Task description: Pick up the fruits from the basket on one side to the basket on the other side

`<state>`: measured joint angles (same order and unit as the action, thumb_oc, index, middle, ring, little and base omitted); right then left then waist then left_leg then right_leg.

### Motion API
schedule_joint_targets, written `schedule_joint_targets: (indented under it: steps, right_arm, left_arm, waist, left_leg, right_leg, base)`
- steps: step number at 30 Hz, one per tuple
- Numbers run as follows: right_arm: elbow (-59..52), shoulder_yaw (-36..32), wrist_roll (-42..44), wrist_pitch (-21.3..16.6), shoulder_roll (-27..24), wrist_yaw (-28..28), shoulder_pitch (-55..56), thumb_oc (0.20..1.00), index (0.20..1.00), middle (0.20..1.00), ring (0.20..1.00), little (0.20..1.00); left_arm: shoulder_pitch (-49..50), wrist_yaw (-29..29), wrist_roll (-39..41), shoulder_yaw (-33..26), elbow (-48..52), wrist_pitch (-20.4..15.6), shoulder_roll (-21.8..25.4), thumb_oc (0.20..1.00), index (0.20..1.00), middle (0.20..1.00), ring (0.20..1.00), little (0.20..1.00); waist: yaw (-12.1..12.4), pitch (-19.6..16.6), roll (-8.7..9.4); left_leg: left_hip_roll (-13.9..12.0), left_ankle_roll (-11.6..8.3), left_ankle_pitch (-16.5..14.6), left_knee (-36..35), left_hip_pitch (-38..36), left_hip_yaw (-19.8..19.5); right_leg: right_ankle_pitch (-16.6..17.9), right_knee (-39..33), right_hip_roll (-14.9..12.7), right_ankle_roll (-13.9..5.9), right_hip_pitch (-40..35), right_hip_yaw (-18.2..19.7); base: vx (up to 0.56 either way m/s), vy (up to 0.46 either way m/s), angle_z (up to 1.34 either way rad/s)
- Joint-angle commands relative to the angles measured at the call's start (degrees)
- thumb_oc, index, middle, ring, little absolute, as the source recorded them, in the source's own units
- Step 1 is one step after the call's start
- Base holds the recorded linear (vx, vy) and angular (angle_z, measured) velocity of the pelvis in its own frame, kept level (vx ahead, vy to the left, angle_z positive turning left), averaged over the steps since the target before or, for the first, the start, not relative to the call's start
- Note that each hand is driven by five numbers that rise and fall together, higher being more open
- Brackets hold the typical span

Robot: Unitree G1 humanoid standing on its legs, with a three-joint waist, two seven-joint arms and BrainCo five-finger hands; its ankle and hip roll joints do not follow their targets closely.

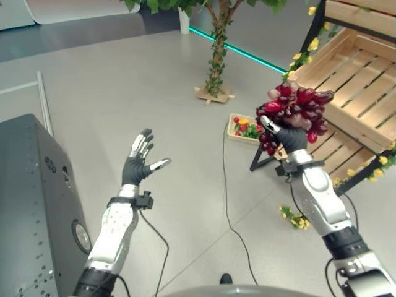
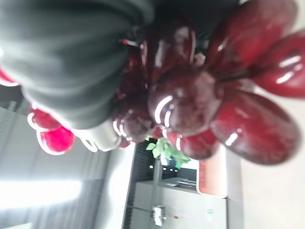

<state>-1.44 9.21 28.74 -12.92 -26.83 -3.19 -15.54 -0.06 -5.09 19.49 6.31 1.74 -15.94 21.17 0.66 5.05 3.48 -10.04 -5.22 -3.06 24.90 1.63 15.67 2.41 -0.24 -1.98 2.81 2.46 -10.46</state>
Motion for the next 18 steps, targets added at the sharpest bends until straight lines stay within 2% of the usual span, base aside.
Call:
schedule_joint_targets:
  steps: [1, 2, 3, 4, 5, 6, 7, 9, 10, 13, 18]
  right_arm:
    - [-3.0, -1.7, 0.6, -5.5, -0.3, -2.2, -6.0, 0.200, 0.200, 0.200, 0.200, 0.200]
    - [-2.2, -1.1, 0.6, -5.6, -0.3, -2.3, -7.1, 0.200, 0.200, 0.200, 0.200, 0.200]
    - [-1.1, -0.7, 0.0, -5.7, -0.4, -3.1, -8.3, 0.200, 0.200, 0.200, 0.200, 0.200]
    - [-0.4, -0.9, -0.2, -5.8, -1.3, -3.3, -8.9, 0.200, 0.200, 0.200, 0.200, 0.200]
    - [0.2, -1.5, -1.4, -6.6, -2.3, -4.4, -8.4, 0.200, 0.200, 0.200, 0.200, 0.200]
    - [-0.4, -1.2, -1.2, -5.5, -2.9, -3.5, -8.7, 0.200, 0.200, 0.200, 0.200, 0.200]
    - [2.0, -0.7, -0.9, -4.9, -3.0, -3.6, -10.3, 0.200, 0.200, 0.200, 0.200, 0.200]
    - [2.2, -0.5, -0.8, -5.0, -3.0, -3.5, -10.6, 0.200, 0.200, 0.200, 0.200, 0.200]
    - [3.2, -1.9, -1.0, -4.8, -4.4, -3.9, -9.5, 0.200, 0.200, 0.200, 0.200, 0.200]
    - [5.2, -1.0, -1.5, -3.7, -4.7, -4.6, -10.5, 0.200, 0.200, 0.200, 0.200, 0.200]
    - [5.4, -2.0, -1.4, -2.0, -5.0, -3.9, -8.7, 0.200, 0.200, 0.200, 0.200, 0.200]
  left_arm:
    - [0.9, -1.3, 1.6, 0.5, 2.6, -4.1, 0.8, 1.000, 1.000, 1.000, 1.000, 1.000]
    - [1.5, -1.5, 1.6, 0.1, 3.0, -4.3, 0.7, 1.000, 1.000, 1.000, 1.000, 1.000]
    - [2.1, -2.1, 1.2, -0.3, 2.9, -4.4, 0.8, 1.000, 1.000, 1.000, 1.000, 1.000]
    - [2.4, -2.3, 1.3, -0.7, 2.8, -4.7, 1.1, 1.000, 1.000, 1.000, 1.000, 1.000]
    - [2.1, -3.2, 0.9, -0.3, 2.8, -5.4, 1.2, 1.000, 1.000, 1.000, 1.000, 1.000]
    - [2.5, -2.8, 1.1, -0.2, 2.5, -5.5, 1.3, 1.000, 1.000, 1.000, 1.000, 1.000]
    - [2.3, -2.7, 0.4, -0.2, 2.5, -5.1, 2.0, 1.000, 1.000, 1.000, 1.000, 1.000]
    - [2.3, -2.6, 0.4, -0.3, 2.5, -5.2, 2.0, 1.000, 1.000, 1.000, 1.000, 1.000]
    - [2.4, -1.8, 0.9, -0.4, 2.4, -5.4, 2.2, 1.000, 1.000, 1.000, 1.000, 1.000]
    - [3.5, -1.9, 1.3, -1.2, 2.7, -5.3, 2.3, 1.000, 1.000, 1.000, 1.000, 1.000]
    - [5.8, -1.8, 2.5, -2.7, 3.9, -4.7, 1.7, 1.000, 1.000, 1.000, 1.000, 1.000]
  waist:
    - [2.0, -0.1, 2.21]
    - [2.8, -0.3, 2.33]
    - [3.5, -0.5, 2.12]
    - [3.5, -0.6, 2.02]
    - [2.9, -0.5, 1.79]
    - [2.9, -0.5, 1.93]
    - [3.0, -0.9, 1.57]
    - [3.1, -0.7, 1.55]
    - [1.9, -2.4, 1.17]
    - [2.5, -3.6, 1.49]
    - [3.2, -3.9, 1.67]
  left_leg:
    - [8.1, 1.65, 2.2, 2.2, 8.1, -8.4]
    - [10.4, 2.52, 1.5, -1.7, 8.1, -10.6]
    - [11.2, 3.15, 0.2, -7.2, 7.9, -13.6]
    - [10.0, 2.78, 3.1, -13.6, 8.1, -15.3]
    - [8.7, 2.10, 5.5, -15.8, 8.9, -13.7]
    - [10.0, 2.49, 3.3, -14.9, 6.6, -15.2]
    - [9.9, 2.64, 4.1, -18.7, 5.1, -16.8]
    - [9.9, 2.65, 4.4, -19.5, 4.6, -16.6]
    - [9.1, 2.44, 5.0, -24.3, 1.0, -14.4]
    - [10.4, 3.13, 5.4, -28.7, -2.6, -16.0]
    - [11.4, 4.41, 3.9, -28.6, -3.6, -14.3]
  right_leg:
    - [-3.5, -0.3, 0.3, -3.88, -5.8, 2.6]
    - [-3.4, -0.6, 0.2, -4.31, -6.2, 3.7]
    - [-3.9, -0.2, 0.8, -4.73, -6.5, 5.2]
    - [-4.0, 0.0, 1.1, -5.06, -6.5, 6.3]
    - [-4.2, 0.6, 1.0, -5.38, -7.1, 6.0]
    - [-4.7, 1.6, 0.9, -5.42, -6.8, 6.6]
    - [-4.6, 1.1, 1.4, -5.38, -6.2, 7.2]
    - [-4.6, 1.1, 1.4, -5.38, -6.3, 7.3]
    - [-4.1, -0.2, 1.4, -5.73, -6.2, 6.4]
    - [-3.5, -2.2, 1.3, -6.18, -6.7, 7.8]
    - [-2.0, -3.8, 0.4, -7.75, -7.2, 9.5]
  base:
    - [0.13, 0.035, -0.42]
    - [0.22, 0.063, -0.31]
    - [0.18, 0.079, -0.88]
    - [0.17, 0.086, -0.96]
    - [0.14, 0.045, -1.18]
    - [0.10, 0.067, -0.49]
    - [0.06, 0.041, -0.46]
    - [0.04, 0.073, -0.61]
    - [0.10, 0.132, -0.69]
    - [0.10, 0.140, -0.23]
    - [0.05, 0.100, -0.20]
